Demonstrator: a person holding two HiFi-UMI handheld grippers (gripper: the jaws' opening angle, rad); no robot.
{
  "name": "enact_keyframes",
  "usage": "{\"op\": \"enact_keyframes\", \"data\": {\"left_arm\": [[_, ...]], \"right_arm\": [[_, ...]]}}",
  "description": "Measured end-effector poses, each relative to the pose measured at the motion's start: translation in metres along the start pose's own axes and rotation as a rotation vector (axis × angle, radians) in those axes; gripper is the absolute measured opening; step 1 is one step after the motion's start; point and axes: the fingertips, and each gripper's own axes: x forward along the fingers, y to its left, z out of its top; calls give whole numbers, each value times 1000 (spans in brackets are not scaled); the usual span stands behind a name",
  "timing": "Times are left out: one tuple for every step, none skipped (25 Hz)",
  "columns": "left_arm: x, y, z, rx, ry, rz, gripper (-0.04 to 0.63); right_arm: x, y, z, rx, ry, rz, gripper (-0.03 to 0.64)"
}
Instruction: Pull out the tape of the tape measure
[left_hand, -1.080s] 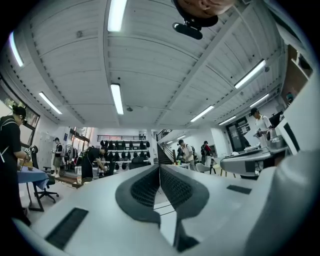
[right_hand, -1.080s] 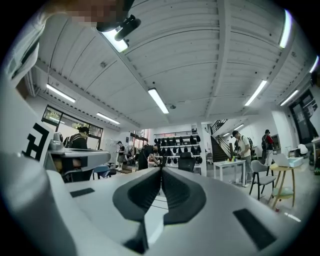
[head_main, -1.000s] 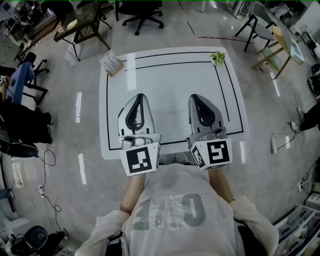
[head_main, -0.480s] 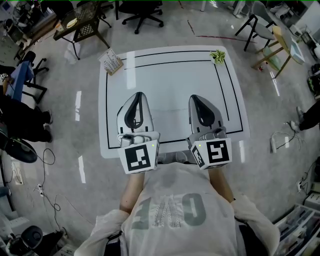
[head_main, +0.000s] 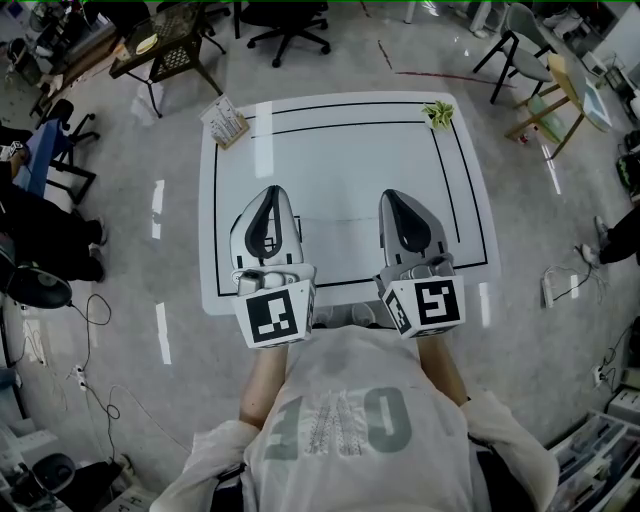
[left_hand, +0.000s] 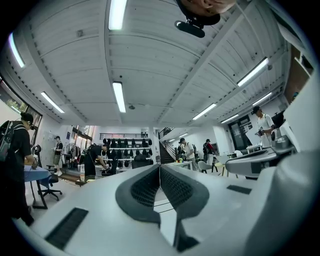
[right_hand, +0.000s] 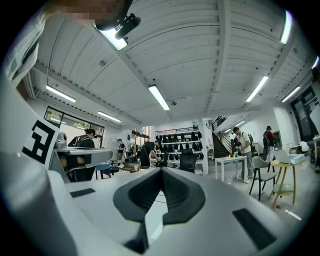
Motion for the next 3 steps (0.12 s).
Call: {"op": "enact_keyframes", "data": {"left_arm": [[0, 0, 1, 1, -6, -3, 31], [-1, -1, 1, 3, -13, -7, 31], [-1, -1, 2, 4, -21, -11, 31]], "right_arm": [[0, 0, 0, 2, 1, 0, 29], [-1, 0, 0, 5, 1, -2, 29], [-1, 0, -1, 8, 2, -4, 29]]}}
